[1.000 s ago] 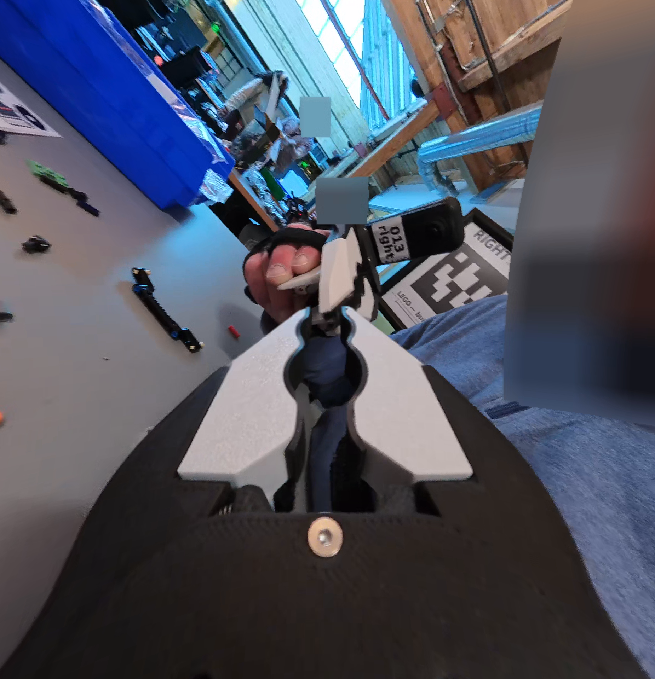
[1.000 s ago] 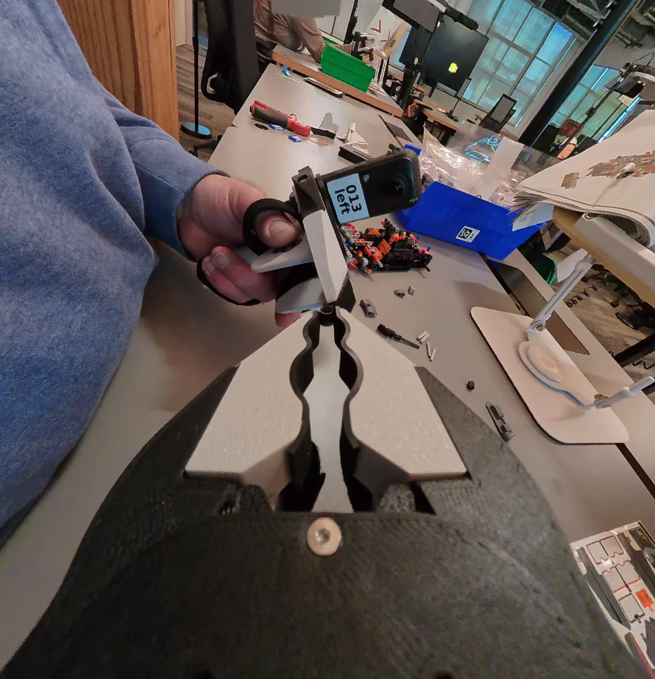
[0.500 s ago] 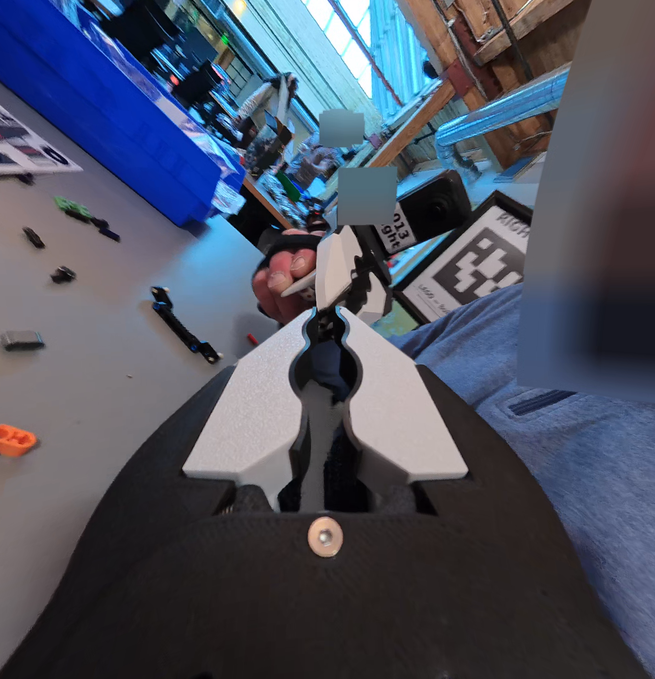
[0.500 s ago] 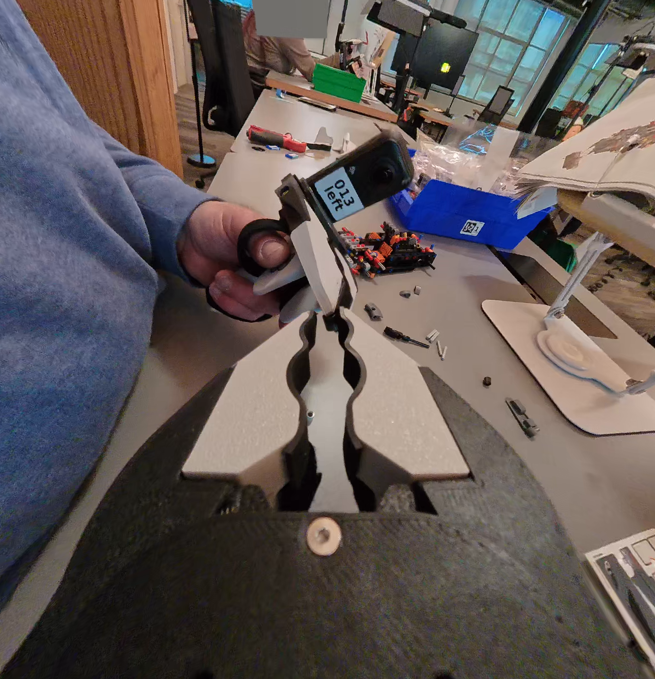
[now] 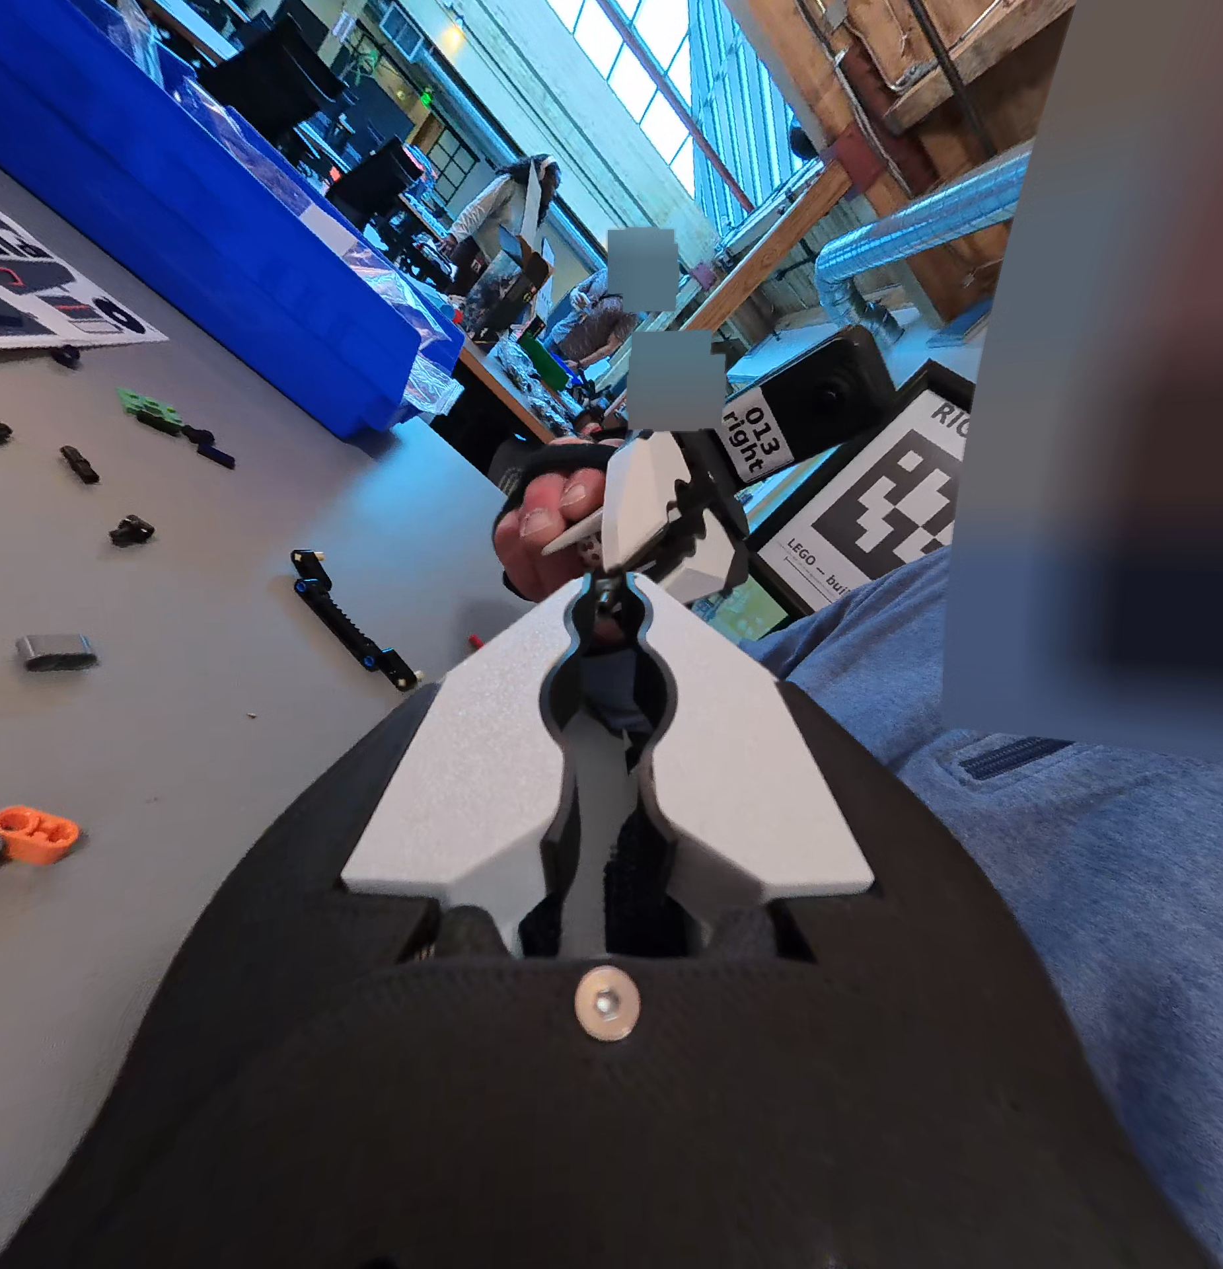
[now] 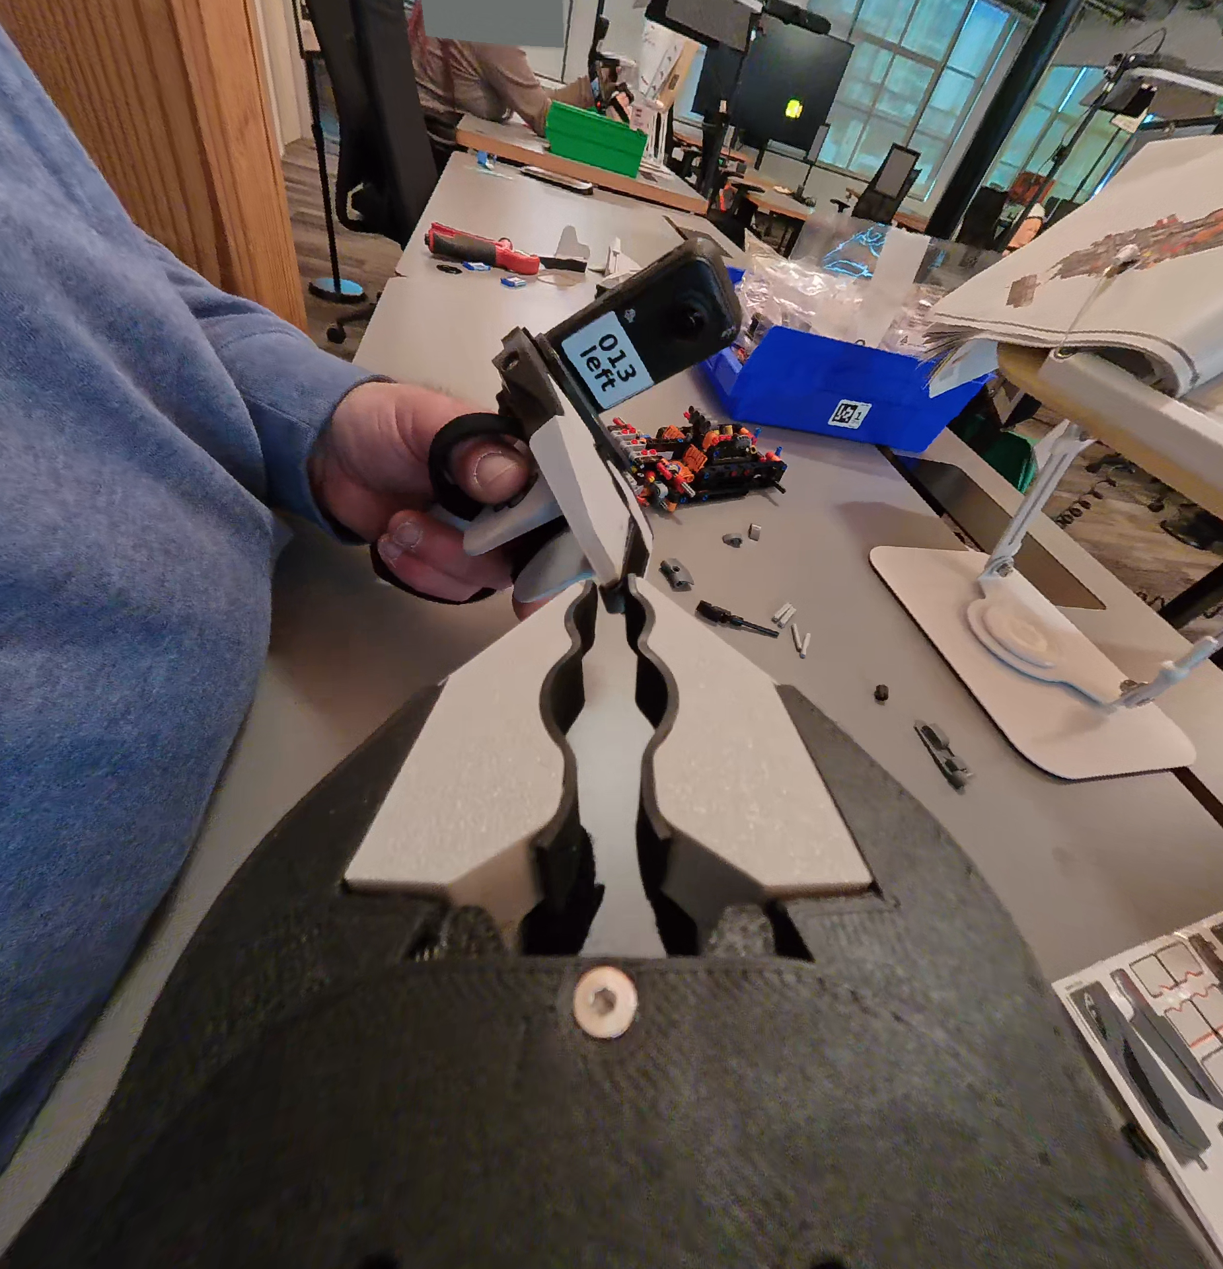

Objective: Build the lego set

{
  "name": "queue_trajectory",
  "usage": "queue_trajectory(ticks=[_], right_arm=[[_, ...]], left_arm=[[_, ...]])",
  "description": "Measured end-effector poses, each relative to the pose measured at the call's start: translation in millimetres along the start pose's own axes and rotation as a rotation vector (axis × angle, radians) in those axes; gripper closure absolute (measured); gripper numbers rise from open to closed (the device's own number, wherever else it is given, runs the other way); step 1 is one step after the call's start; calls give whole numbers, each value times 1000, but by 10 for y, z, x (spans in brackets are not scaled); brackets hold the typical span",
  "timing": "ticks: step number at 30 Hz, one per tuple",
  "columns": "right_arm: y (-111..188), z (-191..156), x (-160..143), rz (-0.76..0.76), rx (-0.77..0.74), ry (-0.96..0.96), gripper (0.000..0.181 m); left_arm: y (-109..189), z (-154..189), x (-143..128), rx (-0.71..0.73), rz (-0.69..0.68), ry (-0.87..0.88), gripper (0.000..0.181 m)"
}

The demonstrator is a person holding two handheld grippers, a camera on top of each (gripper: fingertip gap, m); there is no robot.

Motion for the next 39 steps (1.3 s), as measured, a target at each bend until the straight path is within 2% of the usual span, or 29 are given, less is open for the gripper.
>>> queue_trajectory(ticks=[2,5,9,17,22,39], right_arm=[[31,26,-5,-18,-13,-46,173],[33,63,-40,-21,15,-215,169],[-3,87,-97,47,39,-435,166],[-35,98,-158,162,102,-648,175],[-38,98,-172,188,122,-695,177],[-25,106,-247,224,122,-667,181]], left_arm=[[37,6,36,24,23,-28,176],[23,70,57,95,-13,-169,176],[-13,146,77,135,-26,-297,176],[-33,194,68,171,-23,-384,176],[-36,209,64,182,-30,-435,176],[-46,214,83,185,-81,-445,176]])
Point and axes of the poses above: each gripper's, where its closed fingertips meet, y back along the fingers, x out of its top, z = x × y across the jaws, the point moved 9 cm from there along y, back along the fingers, and after that the axes turned 2 degrees about z, right-handed, at the moved point
